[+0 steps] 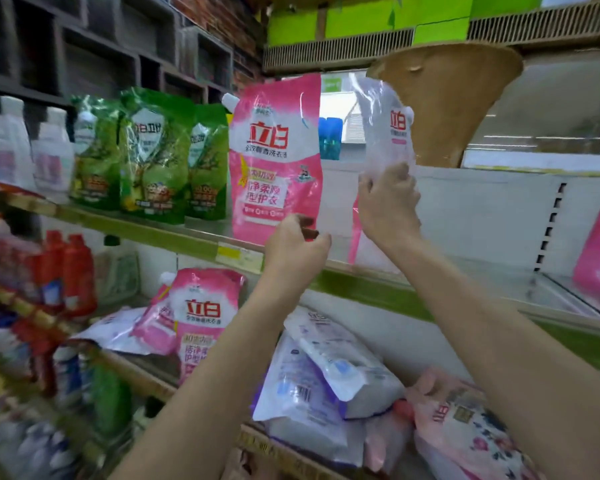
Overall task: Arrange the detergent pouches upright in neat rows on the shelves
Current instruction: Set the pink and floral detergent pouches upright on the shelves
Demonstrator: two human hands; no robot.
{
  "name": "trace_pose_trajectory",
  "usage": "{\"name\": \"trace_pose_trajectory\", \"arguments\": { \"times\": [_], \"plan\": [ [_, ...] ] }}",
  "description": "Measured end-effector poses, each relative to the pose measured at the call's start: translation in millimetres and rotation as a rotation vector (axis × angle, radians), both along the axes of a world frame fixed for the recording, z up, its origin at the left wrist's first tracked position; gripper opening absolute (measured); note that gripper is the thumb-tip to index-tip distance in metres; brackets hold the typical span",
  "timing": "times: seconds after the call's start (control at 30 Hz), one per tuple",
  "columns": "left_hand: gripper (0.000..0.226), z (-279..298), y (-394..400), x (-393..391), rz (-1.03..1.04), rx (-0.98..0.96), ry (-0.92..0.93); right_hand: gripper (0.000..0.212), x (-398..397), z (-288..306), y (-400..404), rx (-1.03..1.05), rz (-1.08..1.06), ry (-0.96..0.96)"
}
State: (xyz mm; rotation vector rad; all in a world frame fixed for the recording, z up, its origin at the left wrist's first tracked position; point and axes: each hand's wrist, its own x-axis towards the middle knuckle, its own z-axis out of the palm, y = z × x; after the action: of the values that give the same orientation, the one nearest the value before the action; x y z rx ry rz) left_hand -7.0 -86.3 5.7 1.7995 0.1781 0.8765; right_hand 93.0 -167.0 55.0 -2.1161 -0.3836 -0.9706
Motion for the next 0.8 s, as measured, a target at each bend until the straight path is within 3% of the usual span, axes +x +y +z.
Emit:
{"name": "trace_pose_trajectory", "arguments": {
  "times": [0.2,0.3,0.4,0.5,0.63,0.7,0.8],
  "plan": [
    [0.035,3.7,-2.3,9.5,-0.114,-0.014,0.012,0.020,16.9,11.5,-38.9,0.129,0.155,-0.211],
    [0.036,6.4,-10.3,17.7,-0.146,-0.001,0.009,0.027,27.7,20.3,-71.8,0.132,0.109,-0.253],
    [0.038,9.1,-22.2,29.0,-0.169,0.004,0.008,0.038,37.4,28.5,-98.2,0.151,-0.020,-0.155],
    [0.042,14.1,-34.9,42.3,-0.207,0.046,0.018,0.037,46.6,39.0,-122.4,0.331,-0.012,-0.014],
    [0.056,24.9,-53.3,62.2,-0.215,0.093,-0.032,0.039,46.9,51.8,-164.4,0.549,0.024,-0.014],
    [0.060,32.7,-65.8,74.9,-0.229,0.046,-0.042,0.038,40.8,56.7,-186.6,0.596,0.058,-0.035],
    [0.052,45.2,-90.8,89.8,-0.448,-0.120,-0.009,0.035,34.2,64.6,-220.5,0.611,0.088,-0.039]
  ]
}}
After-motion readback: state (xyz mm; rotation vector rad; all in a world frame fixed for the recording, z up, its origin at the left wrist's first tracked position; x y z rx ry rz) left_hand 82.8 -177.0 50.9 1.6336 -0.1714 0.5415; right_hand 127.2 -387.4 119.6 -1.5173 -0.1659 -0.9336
